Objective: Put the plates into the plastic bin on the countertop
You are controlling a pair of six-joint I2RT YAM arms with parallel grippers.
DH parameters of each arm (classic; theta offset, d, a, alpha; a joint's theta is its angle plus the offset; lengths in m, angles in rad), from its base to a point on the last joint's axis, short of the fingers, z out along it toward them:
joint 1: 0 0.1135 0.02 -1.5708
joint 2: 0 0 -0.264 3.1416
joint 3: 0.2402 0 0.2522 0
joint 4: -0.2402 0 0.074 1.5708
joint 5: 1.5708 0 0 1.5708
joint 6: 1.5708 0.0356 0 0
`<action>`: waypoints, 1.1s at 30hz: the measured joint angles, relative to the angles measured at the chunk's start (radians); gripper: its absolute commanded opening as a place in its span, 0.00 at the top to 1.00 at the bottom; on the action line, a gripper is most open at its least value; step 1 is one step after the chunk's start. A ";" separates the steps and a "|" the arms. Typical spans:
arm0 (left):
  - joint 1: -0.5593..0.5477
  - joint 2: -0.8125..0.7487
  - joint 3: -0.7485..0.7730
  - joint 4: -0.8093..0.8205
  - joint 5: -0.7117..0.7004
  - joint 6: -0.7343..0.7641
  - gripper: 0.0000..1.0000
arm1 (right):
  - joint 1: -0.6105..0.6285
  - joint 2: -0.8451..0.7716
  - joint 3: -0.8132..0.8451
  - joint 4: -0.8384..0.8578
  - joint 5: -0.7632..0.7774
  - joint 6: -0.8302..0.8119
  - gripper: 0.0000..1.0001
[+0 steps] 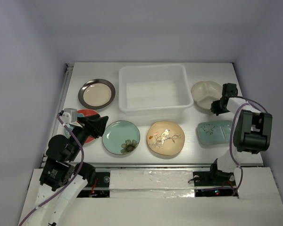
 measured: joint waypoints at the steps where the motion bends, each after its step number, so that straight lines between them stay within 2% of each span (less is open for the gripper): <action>1: 0.000 0.000 0.000 0.000 0.000 0.000 0.54 | 0.000 -0.017 -0.024 0.024 0.000 -0.001 1.00; 11: 0.000 0.000 0.000 0.000 0.000 -0.002 0.54 | -0.056 -0.219 -0.286 0.261 -0.040 -0.067 1.00; 22: 0.000 0.000 0.000 0.000 -0.002 -0.007 0.54 | -0.165 -0.344 -0.341 0.345 -0.162 -0.213 1.00; 33: 0.000 0.008 0.000 0.000 -0.003 -0.007 0.54 | -0.245 -0.409 -0.448 0.459 -0.259 -0.245 1.00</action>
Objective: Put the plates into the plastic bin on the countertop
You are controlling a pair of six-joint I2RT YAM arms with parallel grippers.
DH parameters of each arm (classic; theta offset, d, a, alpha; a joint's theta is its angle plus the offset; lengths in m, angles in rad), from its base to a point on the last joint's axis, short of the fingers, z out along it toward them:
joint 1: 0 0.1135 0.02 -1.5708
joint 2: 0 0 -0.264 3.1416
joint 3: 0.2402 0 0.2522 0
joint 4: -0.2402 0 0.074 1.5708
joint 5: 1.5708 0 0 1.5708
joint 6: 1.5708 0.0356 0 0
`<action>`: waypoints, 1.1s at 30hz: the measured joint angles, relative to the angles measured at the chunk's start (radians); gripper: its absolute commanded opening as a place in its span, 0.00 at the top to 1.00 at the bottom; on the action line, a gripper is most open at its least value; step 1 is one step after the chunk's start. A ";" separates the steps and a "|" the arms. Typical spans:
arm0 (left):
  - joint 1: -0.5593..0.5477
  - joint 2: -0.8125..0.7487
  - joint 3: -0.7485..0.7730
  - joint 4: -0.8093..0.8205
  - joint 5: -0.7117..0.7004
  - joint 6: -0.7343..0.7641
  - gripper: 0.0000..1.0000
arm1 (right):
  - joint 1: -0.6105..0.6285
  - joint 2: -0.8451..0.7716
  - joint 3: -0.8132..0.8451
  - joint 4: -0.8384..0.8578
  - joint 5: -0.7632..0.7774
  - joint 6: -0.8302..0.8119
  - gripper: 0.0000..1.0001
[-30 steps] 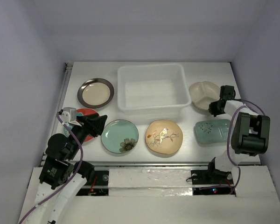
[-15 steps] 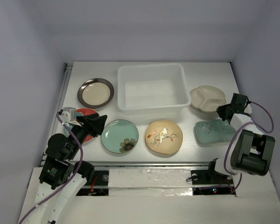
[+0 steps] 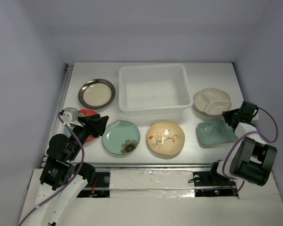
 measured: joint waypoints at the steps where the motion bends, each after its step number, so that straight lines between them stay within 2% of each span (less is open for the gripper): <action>1: 0.000 0.002 0.000 0.000 0.000 0.000 0.54 | -0.008 -0.004 -0.010 0.014 -0.011 0.000 1.00; 14: 0.000 0.024 0.000 0.000 0.000 0.000 0.54 | -0.089 -0.014 -0.069 0.203 -0.163 0.046 1.00; 25: 0.000 0.032 0.000 0.000 0.000 0.000 0.54 | -0.099 -0.052 -0.070 0.274 -0.232 0.093 1.00; 30: 0.000 0.033 0.000 0.000 0.000 0.000 0.54 | -0.103 -0.031 0.002 0.314 -0.258 0.079 1.00; 33: 0.000 0.033 0.000 0.000 0.000 0.000 0.54 | -0.103 0.042 0.044 0.321 -0.258 0.053 1.00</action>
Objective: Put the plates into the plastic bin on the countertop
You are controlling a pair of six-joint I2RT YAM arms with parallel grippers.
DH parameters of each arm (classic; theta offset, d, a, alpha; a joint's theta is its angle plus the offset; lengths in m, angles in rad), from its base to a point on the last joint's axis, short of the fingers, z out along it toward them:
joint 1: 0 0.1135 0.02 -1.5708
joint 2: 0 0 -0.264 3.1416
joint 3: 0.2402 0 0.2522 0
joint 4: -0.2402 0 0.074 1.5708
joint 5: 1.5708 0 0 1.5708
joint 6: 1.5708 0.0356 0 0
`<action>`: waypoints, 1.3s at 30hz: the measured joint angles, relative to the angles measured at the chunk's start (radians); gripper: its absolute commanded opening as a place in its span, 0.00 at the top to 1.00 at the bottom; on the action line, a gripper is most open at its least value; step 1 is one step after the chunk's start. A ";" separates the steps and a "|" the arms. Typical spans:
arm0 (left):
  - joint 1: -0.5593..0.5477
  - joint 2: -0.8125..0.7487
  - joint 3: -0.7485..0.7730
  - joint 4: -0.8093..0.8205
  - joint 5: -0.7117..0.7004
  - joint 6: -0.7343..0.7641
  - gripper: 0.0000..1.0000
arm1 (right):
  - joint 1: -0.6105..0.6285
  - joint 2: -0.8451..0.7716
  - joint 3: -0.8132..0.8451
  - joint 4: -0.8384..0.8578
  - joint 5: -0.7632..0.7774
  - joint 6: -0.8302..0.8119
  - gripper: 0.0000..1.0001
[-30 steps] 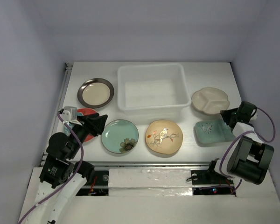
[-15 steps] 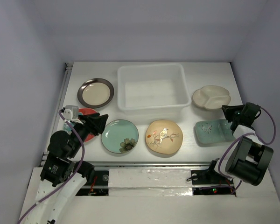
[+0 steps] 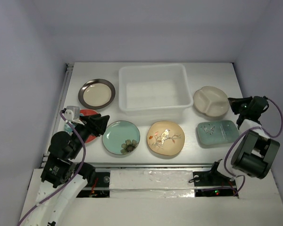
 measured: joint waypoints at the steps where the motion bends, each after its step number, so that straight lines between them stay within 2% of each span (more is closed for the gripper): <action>1: 0.000 0.000 0.000 0.000 0.000 0.000 0.54 | 0.000 0.033 0.009 -0.002 0.001 -0.008 1.00; 5: 0.000 0.000 0.000 0.000 0.000 0.000 0.54 | 0.000 0.134 0.018 -0.084 0.035 -0.057 1.00; 8: 0.000 0.003 0.000 0.000 0.001 0.000 0.54 | 0.000 0.146 0.036 -0.210 0.097 -0.110 0.85; 9: 0.000 0.004 0.000 0.000 0.002 0.000 0.54 | 0.000 0.146 0.056 -0.259 0.122 -0.129 0.72; 10: 0.001 0.005 0.000 0.000 0.003 0.000 0.54 | 0.000 0.147 0.077 -0.293 0.146 -0.143 0.66; 11: 0.002 0.005 0.000 0.000 0.003 0.000 0.54 | 0.000 0.147 0.101 -0.325 0.172 -0.166 0.65; 12: 0.002 0.005 0.000 0.000 0.003 0.000 0.54 | 0.000 0.148 0.124 -0.352 0.198 -0.183 0.56; 13: 0.002 0.005 0.000 0.000 0.003 0.000 0.54 | 0.000 0.147 0.142 -0.370 0.220 -0.195 0.52; 15: 0.002 0.005 0.000 0.000 0.004 0.000 0.54 | 0.000 0.142 0.155 -0.386 0.245 -0.222 0.48; 22: -0.001 -0.005 0.000 -0.001 0.003 0.000 0.54 | 0.007 0.235 0.267 -0.532 0.259 -0.293 0.51; 26: -0.014 -0.025 0.000 0.000 0.003 0.000 0.54 | 0.021 0.249 0.272 -0.582 0.253 -0.296 0.51; 31: -0.035 -0.037 0.000 0.000 0.002 0.000 0.54 | 0.043 0.305 0.267 -0.581 0.195 -0.251 0.55; 39: -0.064 -0.039 0.000 0.000 0.003 0.000 0.53 | 0.058 0.286 0.214 -0.564 0.190 -0.173 0.57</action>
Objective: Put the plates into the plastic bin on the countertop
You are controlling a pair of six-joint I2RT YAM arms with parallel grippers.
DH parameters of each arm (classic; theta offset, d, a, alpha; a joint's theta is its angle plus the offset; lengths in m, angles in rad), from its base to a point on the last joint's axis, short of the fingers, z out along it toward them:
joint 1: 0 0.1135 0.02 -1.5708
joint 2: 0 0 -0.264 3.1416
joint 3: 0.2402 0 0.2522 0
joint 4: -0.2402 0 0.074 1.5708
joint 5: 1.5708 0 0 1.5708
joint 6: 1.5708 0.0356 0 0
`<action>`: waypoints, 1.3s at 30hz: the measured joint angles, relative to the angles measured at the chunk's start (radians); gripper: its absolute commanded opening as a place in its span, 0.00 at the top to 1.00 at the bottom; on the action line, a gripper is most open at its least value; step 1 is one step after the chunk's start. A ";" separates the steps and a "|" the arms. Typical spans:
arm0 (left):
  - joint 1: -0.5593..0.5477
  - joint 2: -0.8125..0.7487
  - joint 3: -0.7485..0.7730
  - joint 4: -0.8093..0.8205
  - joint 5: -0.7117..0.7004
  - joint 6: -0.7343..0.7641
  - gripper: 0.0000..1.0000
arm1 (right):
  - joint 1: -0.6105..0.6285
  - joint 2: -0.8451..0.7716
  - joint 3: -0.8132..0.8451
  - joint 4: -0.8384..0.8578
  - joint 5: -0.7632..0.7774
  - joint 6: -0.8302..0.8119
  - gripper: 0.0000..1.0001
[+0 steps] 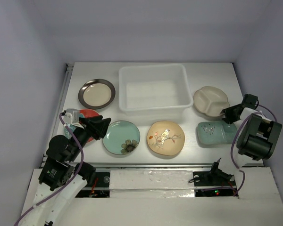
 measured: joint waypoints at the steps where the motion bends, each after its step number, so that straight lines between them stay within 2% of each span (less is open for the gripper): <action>1: 0.000 -0.002 0.000 0.000 0.000 0.000 0.53 | 0.002 0.001 0.000 0.001 -0.001 0.007 0.58; 8: 0.000 -0.004 0.000 0.000 -0.002 0.000 0.53 | 0.055 0.014 0.000 0.003 -0.001 0.102 0.64; 17: 0.000 -0.004 0.000 0.000 -0.010 0.000 0.53 | 0.113 0.007 0.000 -0.021 0.102 0.243 0.67; 20: 0.000 -0.004 0.000 0.000 -0.015 0.000 0.53 | 0.142 0.003 0.002 -0.050 0.155 0.278 0.89; 21: 0.000 -0.004 0.000 0.000 -0.018 0.000 0.53 | 0.146 0.002 0.002 -0.055 0.166 0.287 1.00; 27: 0.000 -0.003 0.000 -0.001 -0.026 0.000 0.53 | 0.161 -0.018 0.001 -0.022 0.173 0.306 1.00; 29: 0.000 0.000 0.000 -0.001 -0.027 0.000 0.54 | 0.161 -0.041 -0.044 0.044 0.161 0.302 1.00; 33: 0.000 0.015 0.000 -0.002 -0.027 0.000 0.53 | 0.140 -0.124 -0.148 0.123 0.119 0.294 1.00; 39: 0.000 0.024 0.000 -0.006 -0.030 -0.001 0.53 | 0.090 -0.262 -0.165 0.129 0.077 0.238 1.00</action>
